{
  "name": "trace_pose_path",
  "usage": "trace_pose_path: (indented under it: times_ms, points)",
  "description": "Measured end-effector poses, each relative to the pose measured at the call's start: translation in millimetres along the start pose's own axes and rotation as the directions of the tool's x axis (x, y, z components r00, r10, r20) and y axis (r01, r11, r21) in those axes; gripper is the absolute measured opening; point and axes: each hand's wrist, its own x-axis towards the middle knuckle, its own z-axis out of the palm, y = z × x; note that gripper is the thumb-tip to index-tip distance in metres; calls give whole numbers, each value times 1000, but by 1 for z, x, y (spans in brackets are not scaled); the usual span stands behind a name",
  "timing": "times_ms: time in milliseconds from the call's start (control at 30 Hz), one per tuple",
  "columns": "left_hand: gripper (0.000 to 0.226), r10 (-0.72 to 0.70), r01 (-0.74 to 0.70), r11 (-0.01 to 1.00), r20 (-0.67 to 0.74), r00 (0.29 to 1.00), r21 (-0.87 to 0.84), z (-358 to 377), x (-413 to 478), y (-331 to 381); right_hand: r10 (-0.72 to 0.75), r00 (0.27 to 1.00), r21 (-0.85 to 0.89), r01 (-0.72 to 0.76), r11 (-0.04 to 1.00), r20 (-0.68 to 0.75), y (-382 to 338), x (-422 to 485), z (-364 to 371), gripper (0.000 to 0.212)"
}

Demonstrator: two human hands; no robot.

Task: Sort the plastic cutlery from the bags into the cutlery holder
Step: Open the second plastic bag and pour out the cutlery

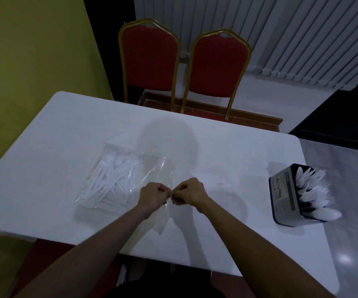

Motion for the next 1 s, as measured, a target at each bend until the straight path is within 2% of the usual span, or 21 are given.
trace_pose_path:
  times_ms: [300,367,433,600,667,733,767,800,867,900,933,1000]
  points:
    - [18,176,-190,940,76,981,283,-1,4,0,-203,979,-279,185,942,-35,5,-3,8,11]
    - [16,195,-203,936,58,979,287,-2,5,0,-207,977,-270,186,945,-49,7,-4,7,12]
    - [13,193,-188,943,11,981,276,-2,4,-1,-158,984,-218,137,966,-78,8,-6,3,11]
    - [10,161,-132,972,-136,978,195,1,-4,2,109,980,-98,-127,987,-168,14,0,-7,15]
    - [13,136,-107,983,-204,969,150,-2,-7,1,146,969,-164,-180,970,-201,17,1,-8,18]
    - [16,133,-103,983,-207,969,150,-6,-8,1,18,966,-351,-112,930,-259,17,-2,-4,22]
    - [17,141,-111,980,-183,973,163,-8,-8,0,-132,947,-447,-12,895,-292,18,-4,-2,28]
    - [19,150,-123,977,-159,976,173,-8,-7,1,-337,894,-557,126,821,-294,21,-3,1,31]
    - [24,177,-152,972,-133,975,182,-8,-5,2,-684,722,-764,381,521,-107,21,-4,4,33]
    - [25,193,-169,969,-129,973,180,-8,-4,3,-766,643,-815,454,361,19,21,-2,5,35]
    - [25,206,-183,967,-125,971,178,-8,-4,4,-793,597,-839,490,236,125,22,0,6,37]
    - [25,225,-204,963,-113,968,176,-8,-3,7,-779,576,-861,500,97,247,21,2,6,39]
